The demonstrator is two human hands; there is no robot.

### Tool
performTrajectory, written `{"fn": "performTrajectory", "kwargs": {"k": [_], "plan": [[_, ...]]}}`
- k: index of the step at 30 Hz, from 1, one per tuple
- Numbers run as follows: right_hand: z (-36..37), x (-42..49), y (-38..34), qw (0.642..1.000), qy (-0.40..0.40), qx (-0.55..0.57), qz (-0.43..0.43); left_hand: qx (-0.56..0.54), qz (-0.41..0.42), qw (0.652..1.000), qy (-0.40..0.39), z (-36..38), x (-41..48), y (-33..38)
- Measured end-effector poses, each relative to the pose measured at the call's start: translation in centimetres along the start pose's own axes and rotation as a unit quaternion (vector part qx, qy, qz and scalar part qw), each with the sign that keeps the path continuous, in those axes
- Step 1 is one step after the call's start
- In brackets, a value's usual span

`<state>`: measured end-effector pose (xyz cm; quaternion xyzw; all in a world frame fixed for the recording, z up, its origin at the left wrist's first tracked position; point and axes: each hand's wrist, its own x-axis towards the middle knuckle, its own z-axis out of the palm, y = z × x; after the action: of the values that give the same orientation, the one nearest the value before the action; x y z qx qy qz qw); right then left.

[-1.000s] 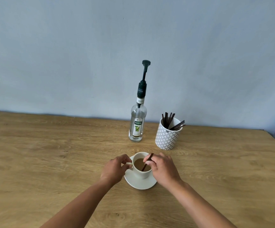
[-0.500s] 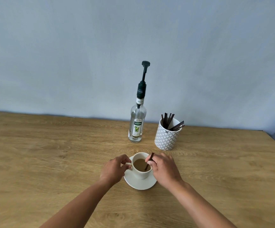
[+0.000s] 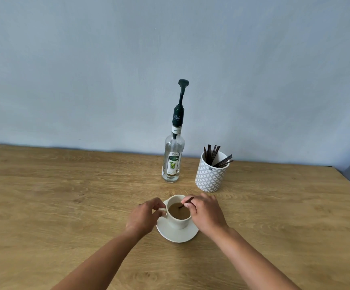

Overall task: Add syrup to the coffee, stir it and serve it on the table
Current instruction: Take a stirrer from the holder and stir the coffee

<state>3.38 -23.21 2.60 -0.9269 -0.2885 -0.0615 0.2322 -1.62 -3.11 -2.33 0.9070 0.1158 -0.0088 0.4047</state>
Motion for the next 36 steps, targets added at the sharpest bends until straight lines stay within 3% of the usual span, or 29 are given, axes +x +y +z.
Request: {"fn": "performTrajectory", "kwargs": {"k": [5,14,24,36], "plan": [[-0.8,-0.4,0.4,1.0,0.008,-0.025,-0.006,-0.004,-0.003,1.0,-0.001,0.1,0.1,-0.1],[0.2,-0.7,-1.2,0.996,-0.021,0.085,0.013,0.01,0.006,1.0,0.003,0.1,0.3,-0.4],[-0.8,0.1,0.0,0.998,-0.009,-0.063,-0.027,0.005,-0.001,1.0,-0.002,0.0,0.3,-0.4],[0.1,-0.3,-1.2,0.998,-0.032,0.05,-0.002,0.01,0.003,1.0,-0.001,0.1,0.4,-0.5]]}}
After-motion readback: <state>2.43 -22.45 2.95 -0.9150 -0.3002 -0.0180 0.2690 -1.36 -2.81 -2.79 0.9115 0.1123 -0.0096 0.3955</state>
